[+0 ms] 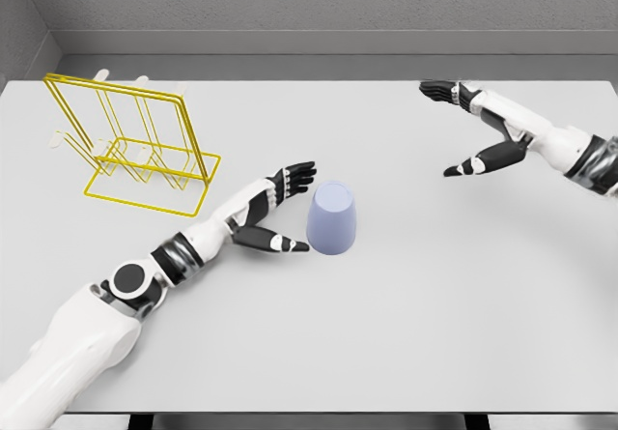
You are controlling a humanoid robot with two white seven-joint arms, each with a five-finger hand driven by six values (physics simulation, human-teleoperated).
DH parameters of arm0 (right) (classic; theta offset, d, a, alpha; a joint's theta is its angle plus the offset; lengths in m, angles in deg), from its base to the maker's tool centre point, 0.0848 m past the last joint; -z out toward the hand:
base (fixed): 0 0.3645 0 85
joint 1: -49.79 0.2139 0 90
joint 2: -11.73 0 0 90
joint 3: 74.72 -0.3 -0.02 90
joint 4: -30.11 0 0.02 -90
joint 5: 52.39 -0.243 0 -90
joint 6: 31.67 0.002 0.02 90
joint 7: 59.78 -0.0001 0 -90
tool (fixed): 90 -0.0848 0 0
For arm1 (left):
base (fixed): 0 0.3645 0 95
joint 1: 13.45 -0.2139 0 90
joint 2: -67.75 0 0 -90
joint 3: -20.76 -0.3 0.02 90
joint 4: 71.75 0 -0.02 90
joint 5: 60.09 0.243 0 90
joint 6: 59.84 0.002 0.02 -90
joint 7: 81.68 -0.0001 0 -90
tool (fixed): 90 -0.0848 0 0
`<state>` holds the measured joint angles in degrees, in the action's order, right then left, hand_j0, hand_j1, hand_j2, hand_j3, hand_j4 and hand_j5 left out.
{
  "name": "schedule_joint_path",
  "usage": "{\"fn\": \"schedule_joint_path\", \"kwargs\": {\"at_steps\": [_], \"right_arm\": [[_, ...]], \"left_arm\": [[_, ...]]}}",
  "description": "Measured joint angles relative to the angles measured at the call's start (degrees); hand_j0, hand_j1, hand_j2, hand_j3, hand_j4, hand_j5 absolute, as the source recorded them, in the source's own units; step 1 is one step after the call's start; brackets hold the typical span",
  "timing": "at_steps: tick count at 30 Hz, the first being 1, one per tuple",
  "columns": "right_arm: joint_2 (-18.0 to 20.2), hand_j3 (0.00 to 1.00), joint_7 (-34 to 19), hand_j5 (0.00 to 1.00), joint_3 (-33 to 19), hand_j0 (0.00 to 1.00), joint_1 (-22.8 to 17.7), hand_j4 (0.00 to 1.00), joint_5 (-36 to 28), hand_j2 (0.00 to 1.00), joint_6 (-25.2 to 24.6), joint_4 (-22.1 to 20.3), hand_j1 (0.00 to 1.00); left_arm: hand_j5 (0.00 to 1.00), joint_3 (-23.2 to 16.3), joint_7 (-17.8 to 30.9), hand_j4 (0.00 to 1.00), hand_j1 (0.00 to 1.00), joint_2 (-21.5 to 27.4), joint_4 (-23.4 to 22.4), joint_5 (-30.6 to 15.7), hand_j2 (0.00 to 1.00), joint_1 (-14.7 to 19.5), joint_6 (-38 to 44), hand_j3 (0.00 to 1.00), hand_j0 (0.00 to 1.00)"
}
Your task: Place the cup on the cup holder with both arms
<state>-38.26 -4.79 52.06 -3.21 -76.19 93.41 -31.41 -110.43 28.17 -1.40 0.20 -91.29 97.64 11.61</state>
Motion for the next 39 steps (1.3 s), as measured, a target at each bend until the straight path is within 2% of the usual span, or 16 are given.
{"fn": "schedule_joint_path", "kwargs": {"at_steps": [2,4,7,9,17,39], "right_arm": [[0.61,1.00,1.05,1.00,-2.27,1.00,0.18,1.00,9.87,1.00,0.04,-0.02,1.00],[1.05,1.00,5.45,1.00,-3.93,1.00,0.00,1.00,18.84,1.00,0.07,0.13,1.00],[1.79,1.00,14.02,1.00,-4.94,1.00,-0.96,1.00,24.84,1.00,0.05,0.49,1.00],[2.54,1.00,16.87,1.00,-5.20,1.00,-1.32,1.00,26.59,1.00,0.03,1.16,1.00],[5.99,1.00,19.91,1.00,-5.35,1.00,-2.02,1.00,28.29,1.00,0.00,1.72,1.00],[5.28,1.00,19.96,1.00,-5.14,1.00,-2.02,1.00,28.43,1.00,0.00,2.07,1.00]], "left_arm": [[1.00,0.00,0.02,1.00,1.00,-0.62,-0.09,0.51,1.00,0.26,0.00,1.00,1.00],[1.00,0.02,0.02,1.00,1.00,-1.15,-0.13,0.95,1.00,0.26,0.00,1.00,1.00],[1.00,0.04,0.02,1.00,1.00,-1.51,-0.42,1.31,1.00,0.70,0.05,1.00,1.00],[1.00,0.03,0.02,1.00,1.00,-1.61,-0.56,1.44,1.00,0.70,0.06,1.00,1.00],[1.00,0.04,0.01,1.00,1.00,-1.77,-0.70,1.57,1.00,0.70,0.00,1.00,1.00],[1.00,-0.17,0.01,1.00,1.00,-3.36,-1.18,2.04,1.00,1.14,0.00,1.00,1.00]]}}
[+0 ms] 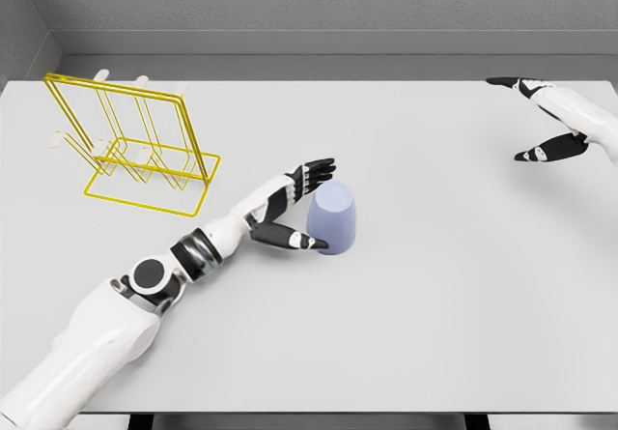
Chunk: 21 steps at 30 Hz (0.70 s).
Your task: Place the cup on the cup holder with both arms
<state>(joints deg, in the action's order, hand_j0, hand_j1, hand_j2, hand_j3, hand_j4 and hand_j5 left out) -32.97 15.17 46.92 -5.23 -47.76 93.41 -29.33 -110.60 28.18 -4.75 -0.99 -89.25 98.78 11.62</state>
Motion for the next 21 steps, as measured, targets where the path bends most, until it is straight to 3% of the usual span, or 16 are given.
{"fn": "schedule_joint_path", "kwargs": {"at_steps": [20,21], "right_arm": [[-0.70,1.00,-0.19,1.00,-0.02,1.00,0.00,1.00,0.09,1.00,0.00,0.41,1.00],[-0.72,1.00,-0.19,1.00,-0.02,1.00,0.00,1.00,0.09,1.00,0.00,0.41,1.00]], "left_arm": [[1.00,-0.53,0.00,1.00,1.00,-2.74,-1.51,1.37,1.00,0.88,0.00,1.00,1.00],[0.79,-0.54,0.00,0.79,0.79,-2.81,-1.52,1.37,0.79,0.88,0.00,0.79,0.79]]}}
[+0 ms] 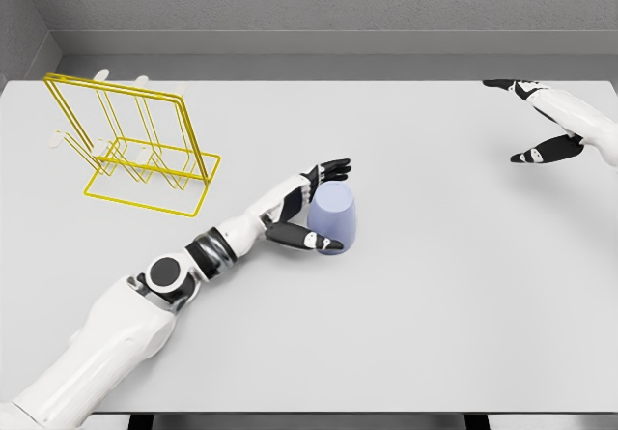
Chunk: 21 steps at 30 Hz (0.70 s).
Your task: Place the cup on the cup holder with both arms
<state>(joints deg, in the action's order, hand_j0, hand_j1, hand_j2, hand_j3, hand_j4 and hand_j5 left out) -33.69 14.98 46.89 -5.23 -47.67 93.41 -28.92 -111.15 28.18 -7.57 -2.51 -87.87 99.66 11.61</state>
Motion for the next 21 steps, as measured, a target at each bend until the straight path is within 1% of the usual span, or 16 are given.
{"fn": "schedule_joint_path", "kwargs": {"at_steps": [2,4,5,10,12,16,19,21], "right_arm": [[-0.03,1.00,0.00,1.00,0.00,1.00,0.00,1.00,0.00,1.00,0.00,0.01,1.00],[-0.05,1.00,0.00,1.00,0.00,1.00,0.00,1.00,0.00,1.00,0.00,0.03,1.00],[-0.06,1.00,0.00,1.00,0.00,1.00,-0.09,1.00,0.00,1.00,0.00,0.03,1.00],[-0.13,1.00,0.00,1.00,0.00,1.00,-0.09,1.00,0.00,1.00,0.00,0.06,1.00],[-0.23,1.00,0.00,1.00,0.00,1.00,-0.09,1.00,0.00,1.00,0.00,0.06,1.00],[-0.31,1.00,0.00,1.00,0.00,1.00,-0.09,1.00,0.00,1.00,0.00,0.05,1.00],[-0.33,1.00,0.00,1.00,0.00,1.00,-0.09,1.00,0.00,1.00,0.00,0.05,1.00],[-0.34,1.00,0.00,1.00,0.00,1.00,-0.09,1.00,0.00,1.00,0.00,0.06,1.00]], "left_arm": [[0.59,-0.02,-0.03,0.59,0.59,-0.09,-0.01,0.00,0.59,0.00,-0.01,0.59,0.59],[0.45,-0.03,0.00,0.45,0.45,-0.14,-0.02,0.02,0.45,0.00,-0.05,0.45,0.45],[0.39,-0.03,-0.02,0.39,0.39,-0.15,-0.02,-0.04,0.39,0.00,-0.05,0.39,0.39],[0.33,0.04,0.14,0.33,0.33,-0.17,0.13,-0.59,0.33,-0.35,-0.17,0.33,0.33],[0.33,0.07,0.23,0.33,0.33,-0.13,0.34,-0.52,0.33,-0.53,-0.27,0.33,0.33],[0.33,0.48,2.02,0.33,0.33,0.14,0.78,-0.28,0.33,-0.88,-0.53,0.33,0.33],[0.33,0.66,2.76,0.33,0.33,0.53,3.20,-0.45,0.33,-1.93,-0.64,0.33,0.33],[0.33,0.95,2.98,0.33,0.33,1.48,5.65,-0.66,0.33,-3.69,-0.65,0.33,0.33]]}}
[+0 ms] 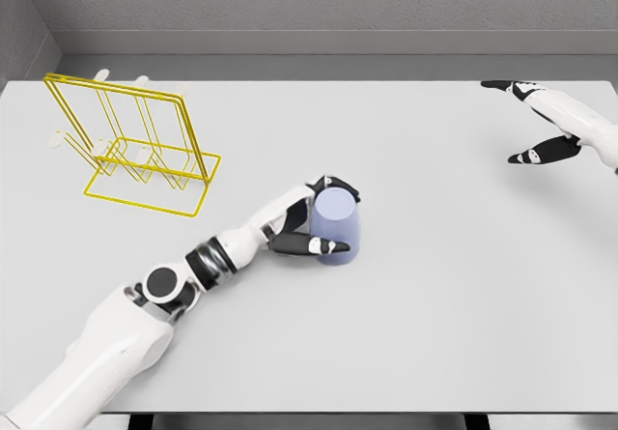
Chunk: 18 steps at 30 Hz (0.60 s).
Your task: Place the cup on the cup holder with both arms
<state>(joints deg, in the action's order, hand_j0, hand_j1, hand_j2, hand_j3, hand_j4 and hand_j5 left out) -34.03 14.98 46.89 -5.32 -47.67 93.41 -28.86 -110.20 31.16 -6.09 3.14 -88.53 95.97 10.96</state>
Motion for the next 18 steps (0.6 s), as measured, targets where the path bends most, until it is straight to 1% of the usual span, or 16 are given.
{"fn": "schedule_joint_path", "kwargs": {"at_steps": [1,4,6,9,13,14,16,18], "right_arm": [[0.00,1.00,0.00,1.00,0.00,1.00,0.00,1.00,0.00,1.00,0.00,0.01,1.00],[0.00,1.00,0.00,1.00,0.00,1.00,0.09,1.00,0.00,1.00,0.00,0.02,1.00],[0.00,1.00,0.00,1.00,0.00,1.00,0.09,1.00,0.01,1.00,0.00,0.02,1.00],[0.00,1.00,0.00,1.00,0.00,1.00,0.18,1.00,0.05,1.00,0.00,0.26,1.00],[-0.01,1.00,0.00,1.00,0.00,1.00,0.18,1.00,0.08,1.00,0.00,0.62,1.00],[-0.01,1.00,0.00,1.00,0.00,1.00,0.18,1.00,0.08,1.00,0.00,0.65,1.00],[-0.01,1.00,0.00,1.00,0.00,1.00,0.18,1.00,0.09,1.00,0.00,0.69,1.00],[-0.03,1.00,0.00,1.00,0.00,1.00,0.18,1.00,0.09,1.00,0.00,0.71,1.00]], "left_arm": [[0.33,0.55,0.08,0.33,0.33,0.44,1.40,-0.03,0.33,-0.97,0.00,0.33,0.33],[0.33,1.68,0.16,0.33,0.33,2.88,6.01,-0.39,0.33,-1.32,0.16,0.33,0.33],[0.32,2.31,0.11,0.32,0.32,4.83,8.96,-0.82,0.32,-2.64,0.26,0.32,0.32],[0.32,3.45,-0.14,0.32,0.32,8.46,13.83,-2.58,0.32,-3.34,0.29,0.32,0.32],[0.32,5.96,-0.40,0.32,0.32,13.01,19.25,-4.38,0.32,-7.21,0.28,0.32,0.32],[0.32,6.73,-0.44,0.32,0.32,14.13,20.57,-4.82,0.32,-7.47,0.30,0.32,0.32],[0.32,7.81,-0.46,0.32,0.32,15.92,22.37,-5.91,0.32,-7.56,0.29,0.32,0.32],[0.32,8.96,-0.44,0.32,0.32,17.19,23.45,-6.53,0.32,-8.70,0.27,0.32,0.32]]}}
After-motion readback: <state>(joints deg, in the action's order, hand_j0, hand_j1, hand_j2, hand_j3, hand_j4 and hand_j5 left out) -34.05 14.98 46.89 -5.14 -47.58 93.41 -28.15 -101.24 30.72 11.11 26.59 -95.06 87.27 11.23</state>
